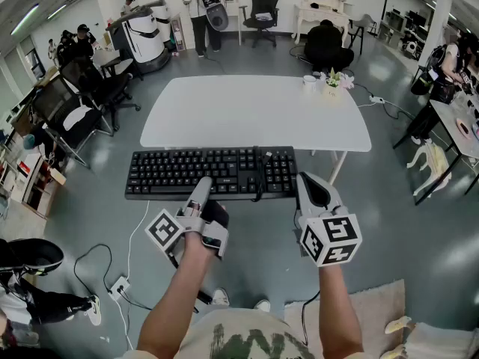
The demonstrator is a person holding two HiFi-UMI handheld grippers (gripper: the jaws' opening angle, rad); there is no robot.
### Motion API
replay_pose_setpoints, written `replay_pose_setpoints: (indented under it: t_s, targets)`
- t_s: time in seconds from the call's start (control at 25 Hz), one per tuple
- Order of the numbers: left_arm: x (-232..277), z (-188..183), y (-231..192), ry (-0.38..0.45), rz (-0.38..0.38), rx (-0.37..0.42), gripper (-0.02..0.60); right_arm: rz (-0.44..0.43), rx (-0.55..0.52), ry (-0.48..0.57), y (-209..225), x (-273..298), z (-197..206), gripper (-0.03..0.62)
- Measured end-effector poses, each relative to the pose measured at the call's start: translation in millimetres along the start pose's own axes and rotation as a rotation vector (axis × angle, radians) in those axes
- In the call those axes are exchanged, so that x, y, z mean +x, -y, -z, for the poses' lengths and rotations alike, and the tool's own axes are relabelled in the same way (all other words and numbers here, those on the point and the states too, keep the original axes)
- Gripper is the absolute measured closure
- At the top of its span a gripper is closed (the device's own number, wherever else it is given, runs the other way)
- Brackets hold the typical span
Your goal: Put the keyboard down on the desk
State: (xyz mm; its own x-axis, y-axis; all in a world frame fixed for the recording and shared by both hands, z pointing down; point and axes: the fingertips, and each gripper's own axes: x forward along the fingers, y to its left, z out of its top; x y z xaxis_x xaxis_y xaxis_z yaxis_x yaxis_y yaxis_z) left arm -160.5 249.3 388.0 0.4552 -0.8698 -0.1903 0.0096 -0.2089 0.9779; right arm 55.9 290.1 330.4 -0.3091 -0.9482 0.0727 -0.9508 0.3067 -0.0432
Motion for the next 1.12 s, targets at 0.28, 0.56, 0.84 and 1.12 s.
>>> replay_pose_setpoints:
  t_s: [0.28,0.56,0.84,1.12]
  targets:
    - [4.5,13.3,-0.7,-0.022,0.005,0.015,0.497,-0.004,0.014,0.002,5.8,-5.6,7.0,0.595]
    - [11.9,24.7,-3.7,-0.02,0.006,0.014,0.497,-0.017,0.014,-0.009,17.0,-6.8,12.2,0.594]
    - [18.6,21.2,-12.3,-0.026,-0.001,0.006,0.496,-0.021,0.015,-0.016,15.7,3.0,18.7,0.594]
    - [61.1,21.5,-33.3,-0.025,-0.014,-0.006,0.495,-0.017,0.012,-0.034,47.2,35.6,24.8,0.595]
